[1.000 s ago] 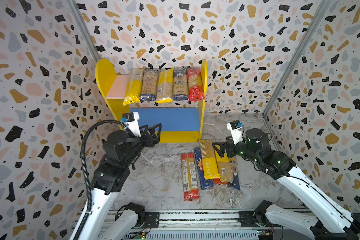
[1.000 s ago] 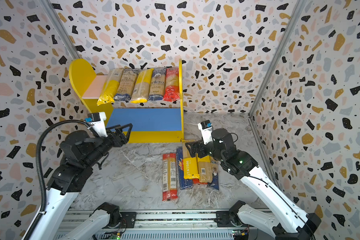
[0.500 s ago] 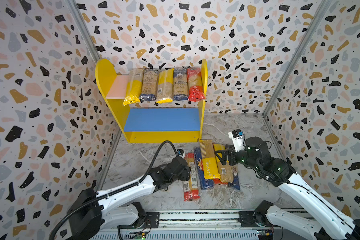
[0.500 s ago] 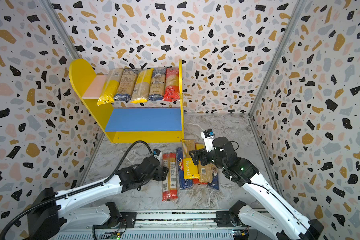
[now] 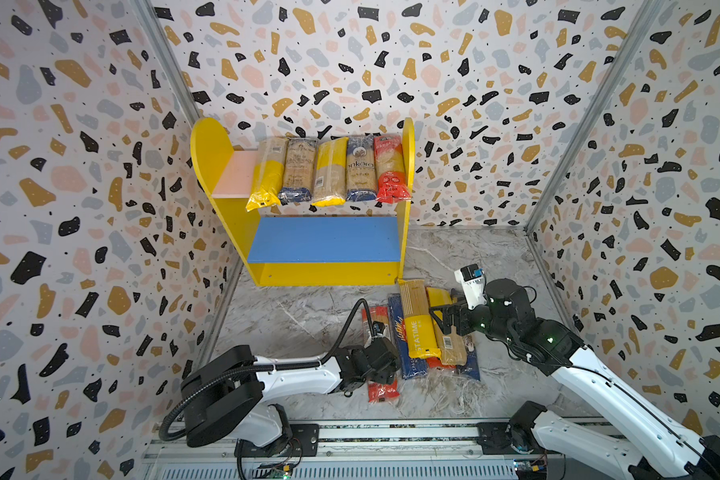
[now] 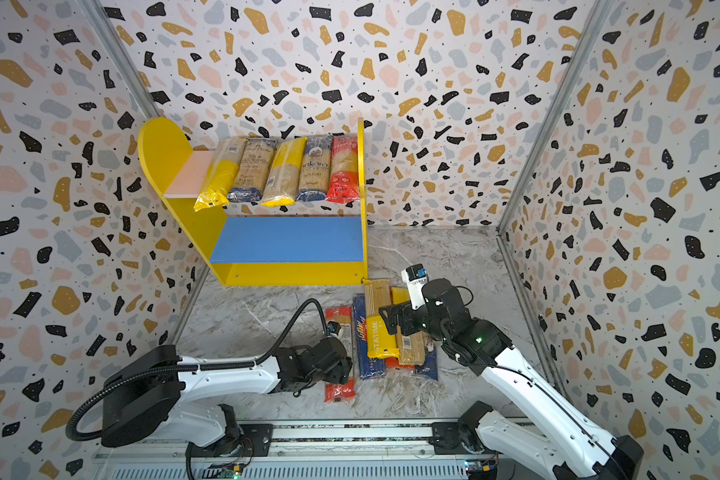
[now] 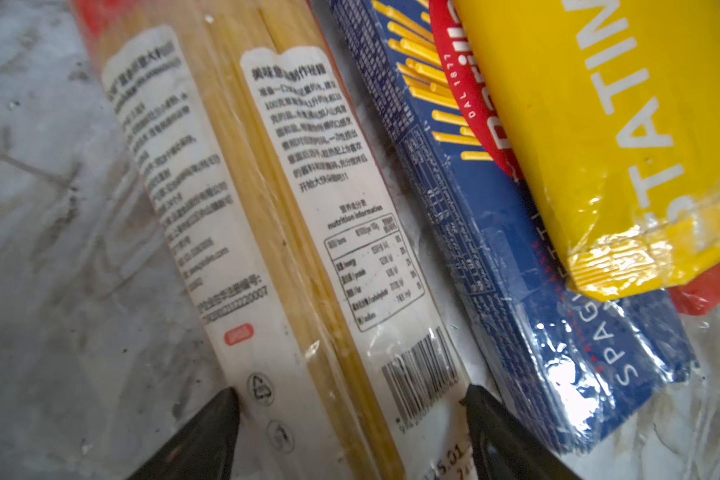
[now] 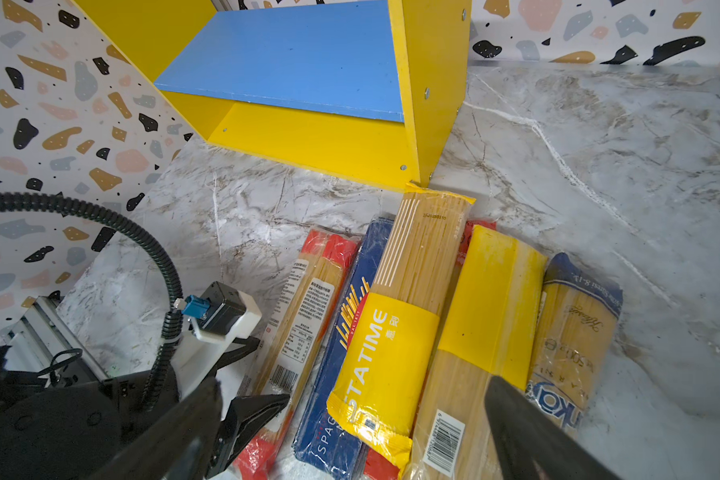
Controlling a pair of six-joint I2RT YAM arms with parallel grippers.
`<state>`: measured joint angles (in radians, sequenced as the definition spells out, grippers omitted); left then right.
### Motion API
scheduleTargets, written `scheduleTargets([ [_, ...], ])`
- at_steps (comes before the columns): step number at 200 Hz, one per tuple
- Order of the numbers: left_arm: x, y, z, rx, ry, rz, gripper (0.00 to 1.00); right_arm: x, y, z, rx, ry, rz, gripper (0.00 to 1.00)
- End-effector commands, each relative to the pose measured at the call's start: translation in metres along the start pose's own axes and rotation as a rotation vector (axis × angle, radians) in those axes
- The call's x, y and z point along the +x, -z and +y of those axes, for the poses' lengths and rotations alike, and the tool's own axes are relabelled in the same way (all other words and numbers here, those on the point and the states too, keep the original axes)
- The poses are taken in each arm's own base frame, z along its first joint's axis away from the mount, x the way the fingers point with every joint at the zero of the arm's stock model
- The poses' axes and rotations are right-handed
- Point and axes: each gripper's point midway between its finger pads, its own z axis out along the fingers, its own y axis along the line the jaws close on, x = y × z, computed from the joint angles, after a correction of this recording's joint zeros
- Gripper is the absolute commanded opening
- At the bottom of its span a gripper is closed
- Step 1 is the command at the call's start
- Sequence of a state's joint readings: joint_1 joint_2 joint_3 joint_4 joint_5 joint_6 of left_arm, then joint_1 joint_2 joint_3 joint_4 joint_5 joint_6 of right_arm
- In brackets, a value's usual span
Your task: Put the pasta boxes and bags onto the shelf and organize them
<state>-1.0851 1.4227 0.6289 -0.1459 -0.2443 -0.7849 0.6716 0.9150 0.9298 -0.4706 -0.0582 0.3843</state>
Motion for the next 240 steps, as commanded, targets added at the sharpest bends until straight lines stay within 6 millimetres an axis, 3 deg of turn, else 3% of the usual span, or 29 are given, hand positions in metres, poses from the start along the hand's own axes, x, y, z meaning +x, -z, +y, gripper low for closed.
scheduleTargets([
  [1, 0.014, -0.002, -0.002, 0.010, 0.034, 0.027, 0.85, -0.008, 0.005, 0.000, 0.001, -0.002, -0.040, 0.99],
  [60, 0.051, -0.019, -0.006, -0.062, 0.010, 0.119, 0.86, 0.000, 0.003, -0.001, -0.012, 0.005, -0.048, 0.99],
  [76, 0.056, -0.023, 0.001, -0.088, 0.003, 0.129, 0.84, 0.000, 0.005, -0.002, -0.010, 0.011, -0.052, 0.99],
  [110, 0.063, -0.032, 0.034, -0.209, -0.035, 0.153, 0.74, -0.002, 0.010, -0.003, -0.007, 0.017, -0.068, 0.99],
  [133, 0.057, -0.034, 0.061, -0.251, 0.006, 0.150, 0.70, 0.000, 0.010, -0.006, 0.003, 0.018, -0.070, 0.99],
  [166, 0.031, -0.025, 0.075, -0.297, 0.023, 0.092, 0.71, -0.001, 0.011, -0.008, 0.012, 0.023, -0.074, 0.99],
  [192, 0.025, -0.021, 0.086, -0.318, 0.046, 0.076, 0.74, -0.002, 0.009, -0.008, 0.013, 0.020, -0.073, 0.99],
  [240, 0.012, -0.009, 0.071, -0.270, 0.076, 0.008, 0.96, 0.000, 0.005, -0.007, 0.005, 0.019, -0.063, 0.99],
])
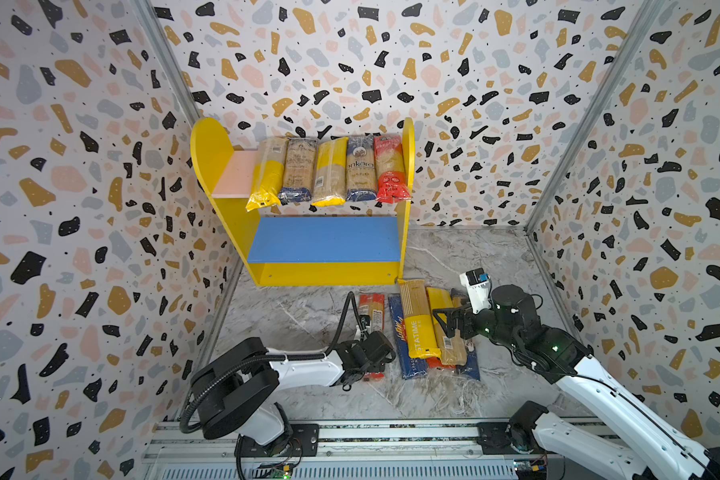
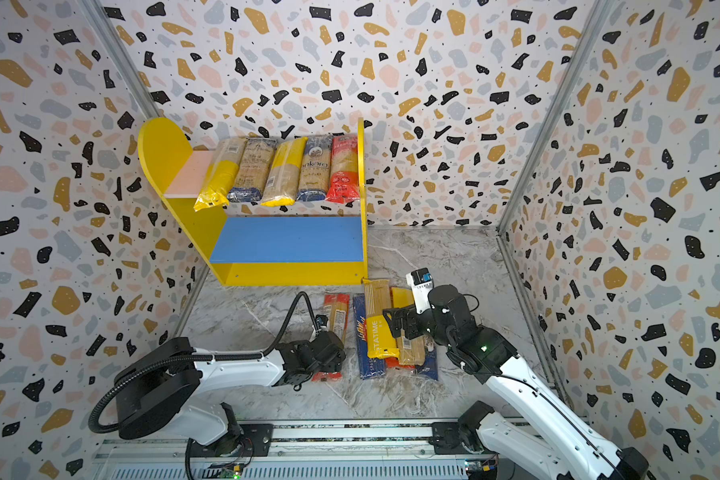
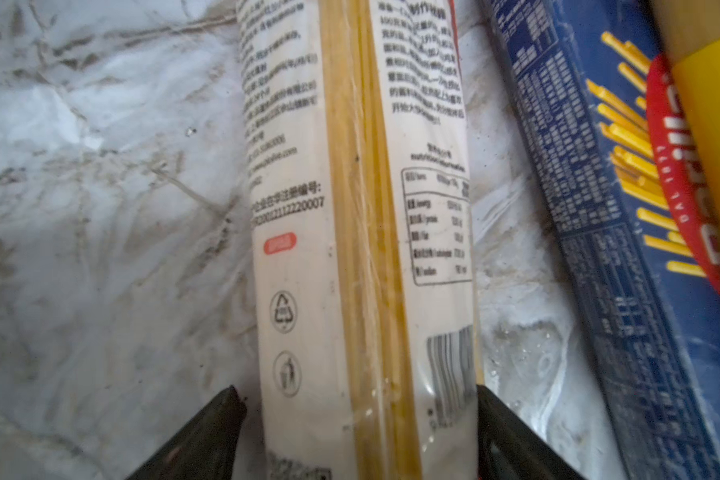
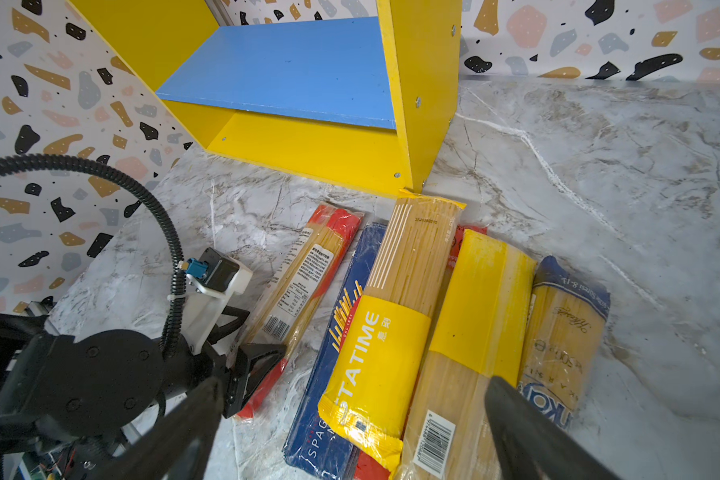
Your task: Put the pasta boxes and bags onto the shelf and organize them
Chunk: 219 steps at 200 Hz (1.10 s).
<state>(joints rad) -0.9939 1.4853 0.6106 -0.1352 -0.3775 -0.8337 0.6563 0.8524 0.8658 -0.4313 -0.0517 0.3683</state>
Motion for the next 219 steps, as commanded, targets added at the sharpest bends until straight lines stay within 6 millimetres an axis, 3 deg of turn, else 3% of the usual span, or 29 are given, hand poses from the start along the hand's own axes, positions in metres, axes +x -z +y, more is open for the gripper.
scheduleTargets([
  [1, 0.023, 0.005, 0.022, -0.081, -0.037, 0.058, 0.96, -0.005, -0.001, 0.000, -0.003, 0.009, -0.022, 0.99],
  [50, 0.023, 0.009, 0.001, -0.041, -0.002, -0.001, 1.00, -0.001, -0.002, 0.000, -0.009, 0.004, -0.014, 0.99],
  [151, 0.052, -0.022, -0.006, -0.027, 0.016, 0.037, 0.99, 0.002, 0.010, -0.002, 0.005, -0.012, -0.018, 0.99],
  [186, 0.077, -0.036, 0.011, -0.077, -0.008, 0.100, 1.00, 0.001, 0.013, -0.003, 0.007, -0.017, -0.025, 0.99],
  [219, 0.114, -0.053, 0.027, -0.088, -0.005, 0.193, 0.95, 0.000, 0.015, -0.003, 0.010, -0.019, -0.027, 0.99],
])
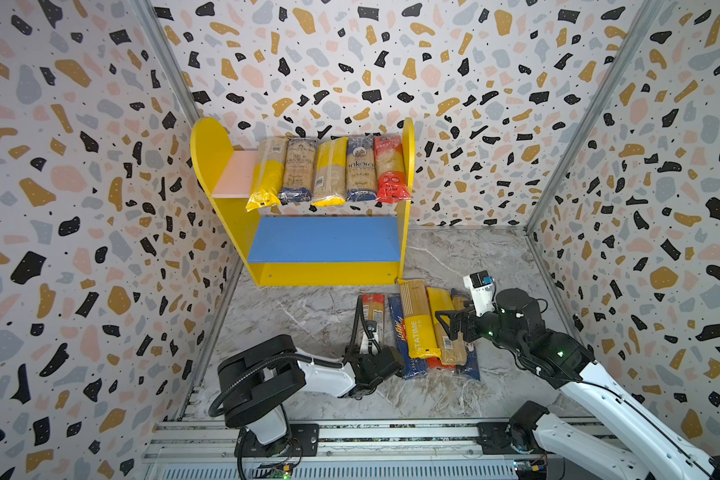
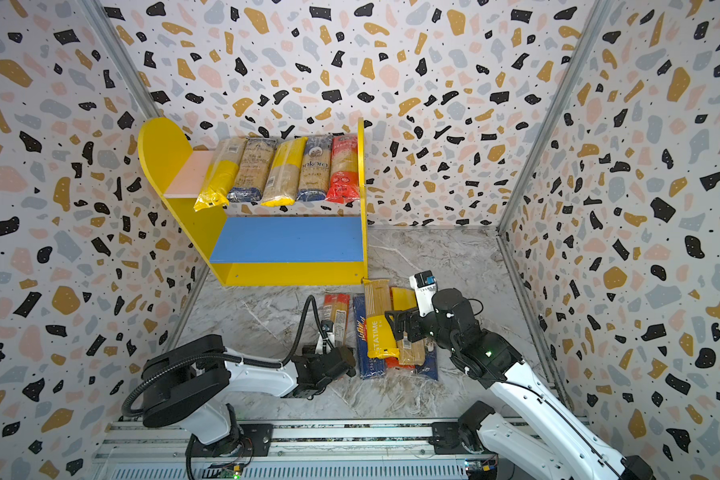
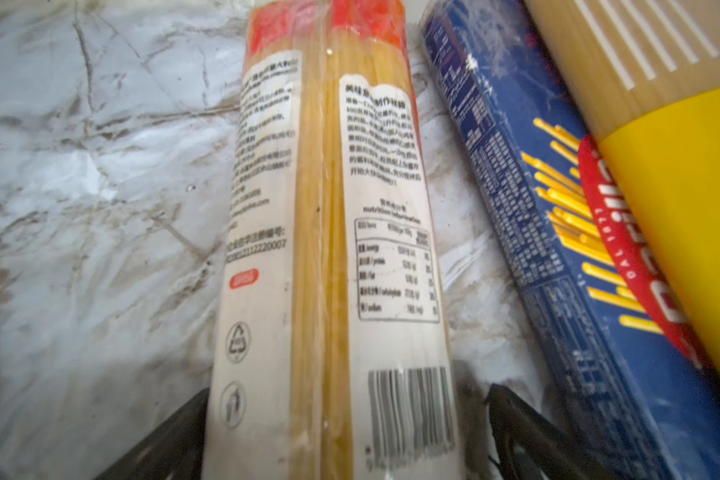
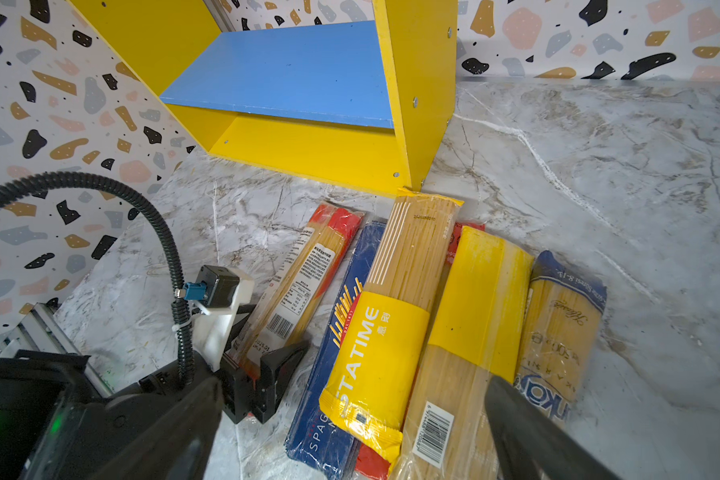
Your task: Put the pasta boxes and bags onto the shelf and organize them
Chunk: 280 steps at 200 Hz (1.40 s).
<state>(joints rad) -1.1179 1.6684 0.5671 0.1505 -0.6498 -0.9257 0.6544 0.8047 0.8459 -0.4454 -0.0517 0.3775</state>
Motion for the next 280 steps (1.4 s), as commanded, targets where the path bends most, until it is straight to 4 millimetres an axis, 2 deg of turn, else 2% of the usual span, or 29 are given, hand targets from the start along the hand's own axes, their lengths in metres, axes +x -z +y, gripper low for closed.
scheduleTargets([
  [1, 0.121, -0.006, 0.043, -0.028, -0.048, 0.423, 0.95, -0.004, 0.007, -0.002, 0.012, -0.011, -0.014, 0.99],
  [25, 0.136, -0.007, 0.051, -0.030, -0.046, 0.461, 0.82, -0.005, 0.009, -0.002, 0.012, -0.015, -0.022, 0.99],
  [45, 0.136, -0.005, 0.053, -0.024, -0.041, 0.459, 0.65, -0.005, 0.010, -0.002, 0.015, -0.016, -0.023, 0.99],
  [68, 0.128, 0.000, 0.054, -0.027, -0.049, 0.440, 0.48, -0.006, 0.010, -0.002, 0.016, -0.017, -0.025, 0.99],
  [108, 0.100, 0.006, 0.055, -0.054, -0.084, 0.375, 0.31, -0.007, 0.009, -0.001, 0.011, -0.017, -0.026, 0.99],
  [167, 0.041, 0.022, 0.059, -0.036, -0.045, 0.217, 0.22, -0.012, 0.012, 0.000, 0.011, -0.015, -0.036, 0.99],
  [213, -0.004, 0.041, 0.062, 0.013, 0.000, 0.100, 0.00, -0.017, 0.009, 0.004, -0.003, -0.015, -0.035, 0.99],
  [280, -0.057, 0.083, 0.065, 0.082, 0.017, -0.029, 0.00, -0.028, 0.004, 0.009, -0.015, -0.007, -0.042, 0.99],
])
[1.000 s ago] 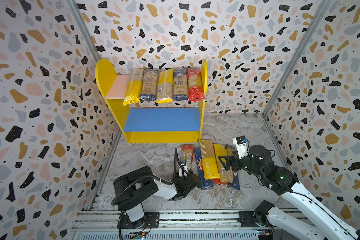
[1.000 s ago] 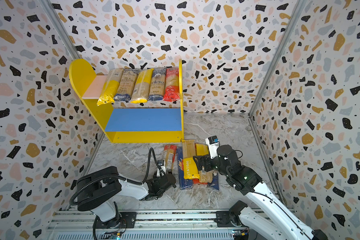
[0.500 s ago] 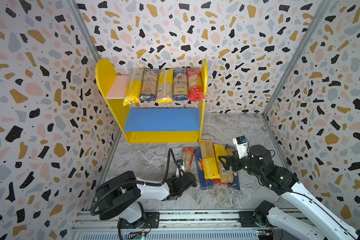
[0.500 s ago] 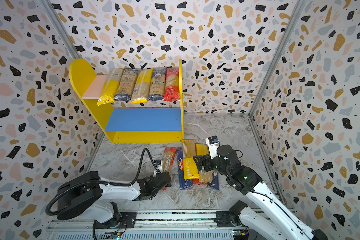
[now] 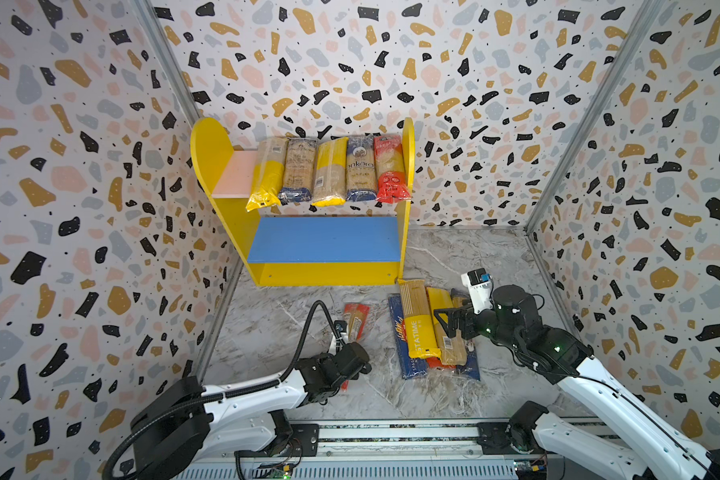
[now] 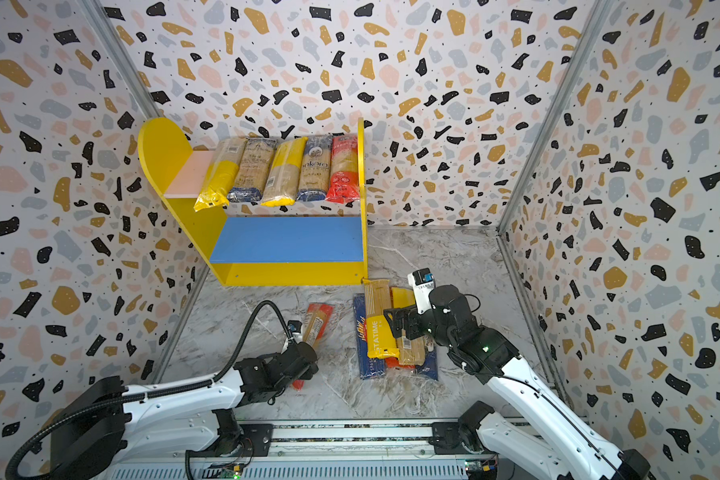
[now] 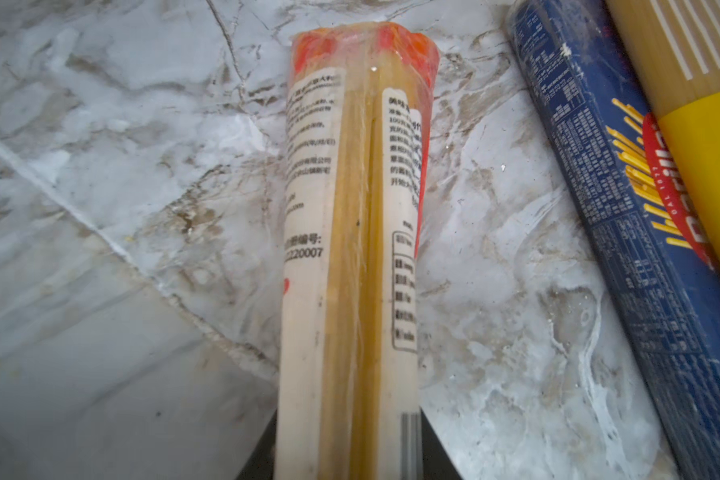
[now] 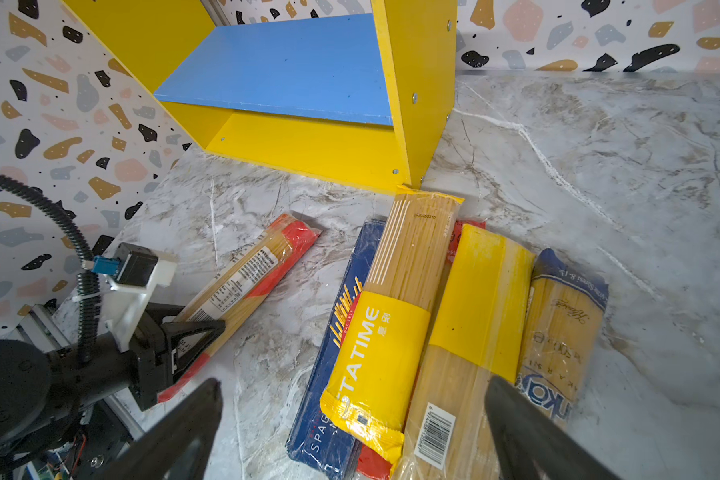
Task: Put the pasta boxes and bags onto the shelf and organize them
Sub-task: 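Lift the red-topped white package upright off the table with the left gripper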
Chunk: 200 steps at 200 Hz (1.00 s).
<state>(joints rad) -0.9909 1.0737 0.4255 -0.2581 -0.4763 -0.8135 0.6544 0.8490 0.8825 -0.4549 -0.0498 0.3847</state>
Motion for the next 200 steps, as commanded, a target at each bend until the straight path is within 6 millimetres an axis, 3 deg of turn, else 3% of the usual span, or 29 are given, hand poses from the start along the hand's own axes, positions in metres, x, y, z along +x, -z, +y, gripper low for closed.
scheduleTargets([
  [1, -0.039, 0.023, -0.005, 0.028, 0.009, -0.123, 0.00, -0.023, 0.009, 0.008, -0.022, 0.001, -0.057, 0.99],
  [66, -0.082, 0.074, -0.013, 0.165, 0.056, -0.258, 0.00, -0.038, 0.005, 0.017, -0.046, 0.016, -0.071, 0.99],
  [124, -0.112, 0.112, -0.022, 0.245, 0.013, -0.344, 0.00, -0.064, 0.012, 0.025, -0.054, 0.047, -0.111, 0.99],
  [200, -0.173, 0.195, -0.054, 0.444, -0.069, -0.474, 0.00, -0.092, 0.027, 0.032, -0.053, 0.072, -0.176, 0.99],
])
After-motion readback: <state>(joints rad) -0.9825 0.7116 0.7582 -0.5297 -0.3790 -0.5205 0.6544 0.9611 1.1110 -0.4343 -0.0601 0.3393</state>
